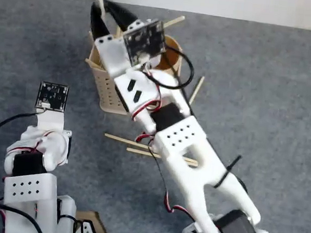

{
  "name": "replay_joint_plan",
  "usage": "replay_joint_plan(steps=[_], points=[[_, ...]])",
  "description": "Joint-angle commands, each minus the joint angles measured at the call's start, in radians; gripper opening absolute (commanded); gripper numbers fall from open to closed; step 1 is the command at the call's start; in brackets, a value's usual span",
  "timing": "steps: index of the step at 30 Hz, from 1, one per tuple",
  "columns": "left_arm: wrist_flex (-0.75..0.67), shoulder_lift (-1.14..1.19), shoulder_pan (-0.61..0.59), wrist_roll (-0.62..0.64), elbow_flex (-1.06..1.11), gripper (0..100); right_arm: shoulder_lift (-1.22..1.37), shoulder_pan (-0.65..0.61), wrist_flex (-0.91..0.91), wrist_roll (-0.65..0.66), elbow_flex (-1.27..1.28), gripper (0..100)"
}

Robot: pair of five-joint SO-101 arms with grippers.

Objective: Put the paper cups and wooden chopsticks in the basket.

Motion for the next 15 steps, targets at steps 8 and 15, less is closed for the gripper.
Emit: replay_joint_plan(steps=[8,15], points=[[-0.026,-0.015,-0.008,0.009,-0.005,3,0.042,0.044,-0.202,0.008,0.157,0.5],[-0.026,-0.015,-0.008,0.009,-0.005,3,0.039,0.047,-0.199,0.008,0.179,2.7]])
